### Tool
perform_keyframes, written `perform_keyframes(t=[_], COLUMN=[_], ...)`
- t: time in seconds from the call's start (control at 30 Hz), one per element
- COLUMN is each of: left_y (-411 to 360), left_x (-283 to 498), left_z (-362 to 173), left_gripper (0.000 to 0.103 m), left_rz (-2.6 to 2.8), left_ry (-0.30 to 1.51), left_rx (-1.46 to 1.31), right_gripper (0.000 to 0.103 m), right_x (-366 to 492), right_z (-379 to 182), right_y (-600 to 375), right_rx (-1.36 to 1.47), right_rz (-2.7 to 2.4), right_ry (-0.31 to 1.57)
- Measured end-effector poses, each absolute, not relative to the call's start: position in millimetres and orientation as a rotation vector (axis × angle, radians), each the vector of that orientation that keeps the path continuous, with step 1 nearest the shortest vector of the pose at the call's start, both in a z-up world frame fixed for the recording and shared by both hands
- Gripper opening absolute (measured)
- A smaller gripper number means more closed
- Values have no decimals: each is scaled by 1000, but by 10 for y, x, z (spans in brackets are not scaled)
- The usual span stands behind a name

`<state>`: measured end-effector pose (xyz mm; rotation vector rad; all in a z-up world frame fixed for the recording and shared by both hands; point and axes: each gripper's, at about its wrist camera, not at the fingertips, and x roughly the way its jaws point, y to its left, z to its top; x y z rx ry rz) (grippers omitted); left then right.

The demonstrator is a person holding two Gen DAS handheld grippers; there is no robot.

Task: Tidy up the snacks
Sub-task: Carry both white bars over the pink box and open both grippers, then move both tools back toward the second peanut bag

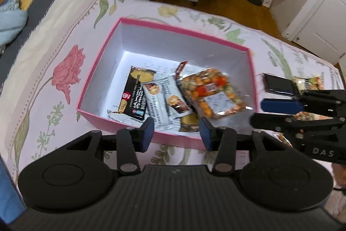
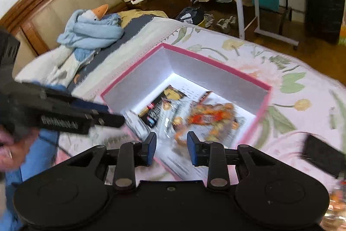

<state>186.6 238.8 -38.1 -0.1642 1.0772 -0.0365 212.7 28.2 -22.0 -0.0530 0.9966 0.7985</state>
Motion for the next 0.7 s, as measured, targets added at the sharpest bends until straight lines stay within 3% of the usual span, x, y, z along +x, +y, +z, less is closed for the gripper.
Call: perform_keyframes(t=[0.37, 0.5, 0.7], left_y=[1515, 1062, 448], left_x=[1579, 1607, 1828], left_z=[159, 104, -261], left_gripper=[60, 65, 65], left_rz=[-232, -316, -418], left_ry=[998, 1009, 1072], left_rx=[-9, 35, 41], right_gripper=[54, 64, 65], right_x=[1706, 1680, 1761], right_z=[267, 202, -206], right_y=[-797, -1162, -1606], right_rx=[-161, -155, -112], right_rz=[714, 657, 576], right_ry=[947, 955, 1038])
